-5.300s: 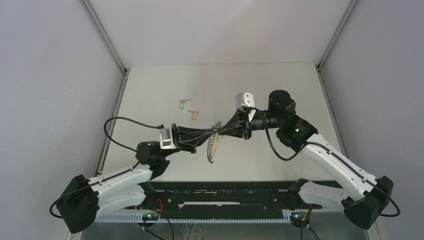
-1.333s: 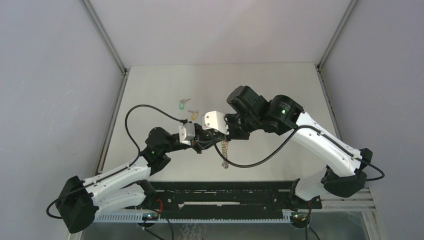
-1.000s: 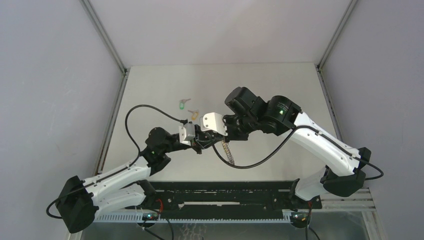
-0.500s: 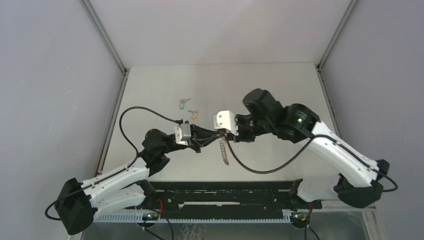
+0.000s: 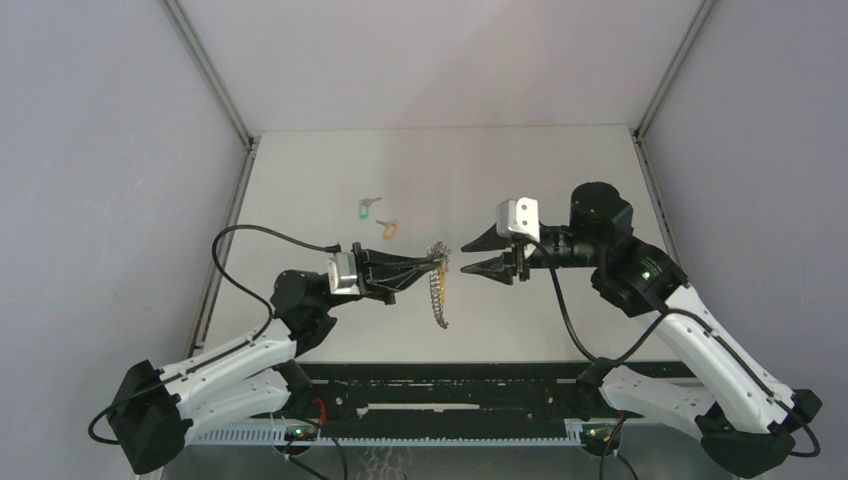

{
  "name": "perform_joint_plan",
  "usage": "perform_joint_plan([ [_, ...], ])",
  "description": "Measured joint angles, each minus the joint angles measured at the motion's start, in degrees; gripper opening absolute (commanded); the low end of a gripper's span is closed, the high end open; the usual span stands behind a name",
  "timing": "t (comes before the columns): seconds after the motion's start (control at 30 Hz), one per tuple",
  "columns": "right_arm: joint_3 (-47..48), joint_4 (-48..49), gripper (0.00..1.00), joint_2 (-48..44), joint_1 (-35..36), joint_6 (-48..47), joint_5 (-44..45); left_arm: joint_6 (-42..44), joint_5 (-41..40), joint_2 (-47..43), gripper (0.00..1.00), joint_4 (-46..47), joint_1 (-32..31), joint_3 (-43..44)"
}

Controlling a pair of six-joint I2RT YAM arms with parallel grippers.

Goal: Put the keys on the keyring

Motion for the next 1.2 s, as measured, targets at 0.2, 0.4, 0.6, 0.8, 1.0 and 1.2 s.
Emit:
perform_joint_plan([
  [0.2, -4.2, 6.7, 0.33, 2.9, -0.6, 5.5, -4.2, -1.2, 0.1, 0.0, 0.0, 2.9, 0.0, 0.0],
  [0.4, -4.6, 11.4, 0.32, 4.1, -0.9, 9.3, -7.0, -1.7, 0.4, 0.4, 0.0, 4.1, 0.0, 0.0],
  [0.6, -4.6, 14.6, 0.28, 4.7, -1.3, 11.5, -9.0, -2.1, 0.6, 0.7, 0.0, 4.7, 0.0, 0.0],
  [0.8, -4.6, 16.2, 0.08, 5.9, -1.7, 12.9, -10.8, -2.2, 1.0, 0.7, 0.0, 4.9, 0.0, 0.0],
  [1.0, -4.6, 16.2, 0.0, 6.6, -2.7, 13.7, -13.0, -2.5, 1.4, 0.7, 0.0, 5.1, 0.1, 0.0],
  [1.2, -4.6, 16.2, 0.0, 6.6, -4.0, 13.6, -15.0, -3.1, 1.4, 0.7, 0.0, 6.2, 0.1, 0.0],
])
